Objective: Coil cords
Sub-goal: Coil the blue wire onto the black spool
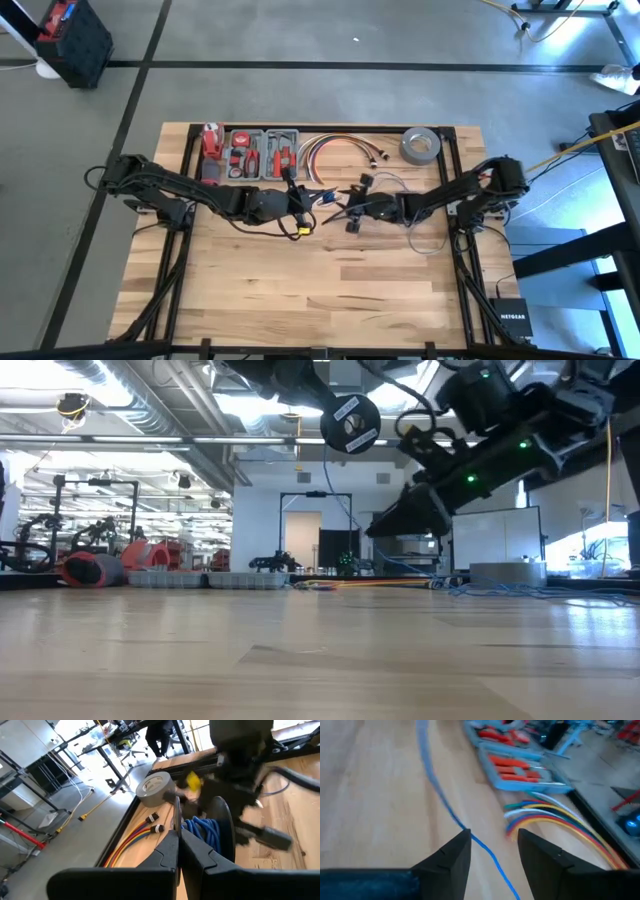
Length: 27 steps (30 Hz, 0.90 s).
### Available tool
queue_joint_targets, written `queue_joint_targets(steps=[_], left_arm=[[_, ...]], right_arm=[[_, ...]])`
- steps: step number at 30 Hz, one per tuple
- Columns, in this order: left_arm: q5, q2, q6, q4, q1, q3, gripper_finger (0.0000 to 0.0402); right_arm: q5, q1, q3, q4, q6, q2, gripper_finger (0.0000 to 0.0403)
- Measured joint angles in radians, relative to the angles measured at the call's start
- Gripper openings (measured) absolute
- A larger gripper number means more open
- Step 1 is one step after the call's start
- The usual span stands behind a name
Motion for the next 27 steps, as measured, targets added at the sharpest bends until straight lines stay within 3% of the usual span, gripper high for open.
queue_joint_targets(steps=[12,18,22,27], left_arm=[[0.000,0.000,-0.010,-0.006,-0.001,0.000,0.0000],[0.000,0.000,-0.007,-0.004,-0.001,0.000,0.0000],[0.000,0.000,-0.007,-0.002,-0.001,0.000,0.0000],[0.000,0.000,-0.006,0.001,-0.001,0.000,0.0000]], right_arm=[[-0.001,0.001,0.048,-0.110,-0.063,0.059,0.0165],[-0.003,-0.002,0.047,-0.073,-0.062,0.059,0.0159],[-0.006,-0.002,0.048,-0.038,-0.062,0.069,0.0116],[0.010,-0.002,0.048,-0.043,-0.079,0.069,0.0019]])
